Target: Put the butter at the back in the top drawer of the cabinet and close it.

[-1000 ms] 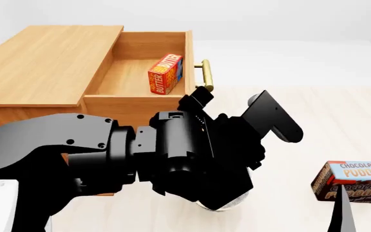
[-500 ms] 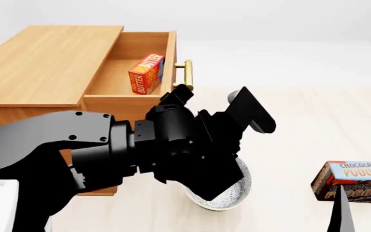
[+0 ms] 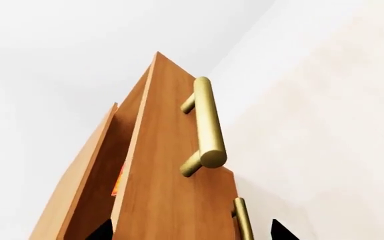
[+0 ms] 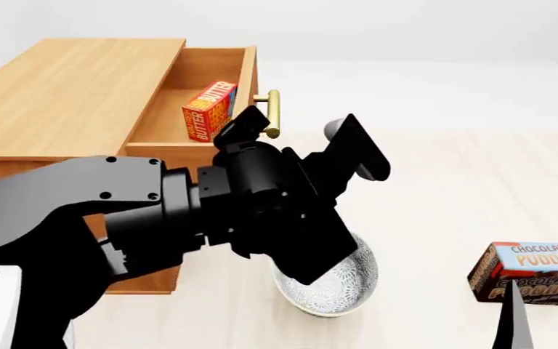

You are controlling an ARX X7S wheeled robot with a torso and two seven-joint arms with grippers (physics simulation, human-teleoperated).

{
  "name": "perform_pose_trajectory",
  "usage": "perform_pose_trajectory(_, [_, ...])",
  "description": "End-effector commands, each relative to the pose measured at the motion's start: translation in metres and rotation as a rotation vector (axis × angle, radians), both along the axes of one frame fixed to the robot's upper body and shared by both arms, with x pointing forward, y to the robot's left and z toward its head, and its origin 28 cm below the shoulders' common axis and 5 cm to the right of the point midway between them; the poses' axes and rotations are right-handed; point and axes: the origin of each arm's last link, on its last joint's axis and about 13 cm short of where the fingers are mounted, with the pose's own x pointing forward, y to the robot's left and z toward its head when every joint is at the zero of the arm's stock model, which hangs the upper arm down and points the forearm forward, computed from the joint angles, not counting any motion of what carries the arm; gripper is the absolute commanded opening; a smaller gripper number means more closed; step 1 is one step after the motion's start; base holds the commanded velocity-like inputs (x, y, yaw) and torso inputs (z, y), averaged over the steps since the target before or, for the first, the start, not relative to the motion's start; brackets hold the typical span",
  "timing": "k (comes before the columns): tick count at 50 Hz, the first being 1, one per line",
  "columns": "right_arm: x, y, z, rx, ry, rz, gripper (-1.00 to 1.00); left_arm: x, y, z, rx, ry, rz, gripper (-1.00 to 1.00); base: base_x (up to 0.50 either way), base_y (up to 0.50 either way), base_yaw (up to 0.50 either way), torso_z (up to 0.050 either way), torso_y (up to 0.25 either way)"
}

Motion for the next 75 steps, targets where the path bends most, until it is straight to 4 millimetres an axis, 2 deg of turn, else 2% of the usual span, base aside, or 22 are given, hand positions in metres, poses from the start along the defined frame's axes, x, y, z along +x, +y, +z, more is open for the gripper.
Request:
perform_pose_trajectory(1, [0.000, 0.000, 0.000, 0.001, -0.002, -0.001, 1.00, 0.003, 0.003, -0.007, 0.022, 0.016, 0.022, 1.00, 0.00, 0.00, 0.00, 0.000, 0.000])
perform_pose_trajectory(35, [0.000, 0.000, 0.000, 0.006, -0.003, -0.004, 1.00, 0.012, 0.011, -0.022, 0.089, 0.066, 0.091, 1.00, 0.00, 0.00, 0.00, 0.000, -0.002])
perform_pose_trajectory(75, [0.001, 0.000, 0.001, 0.008, -0.003, -0.005, 1.00, 0.027, 0.027, -0.031, 0.244, -0.005, 0.213, 1.00, 0.00, 0.00, 0.00, 0.000, -0.002])
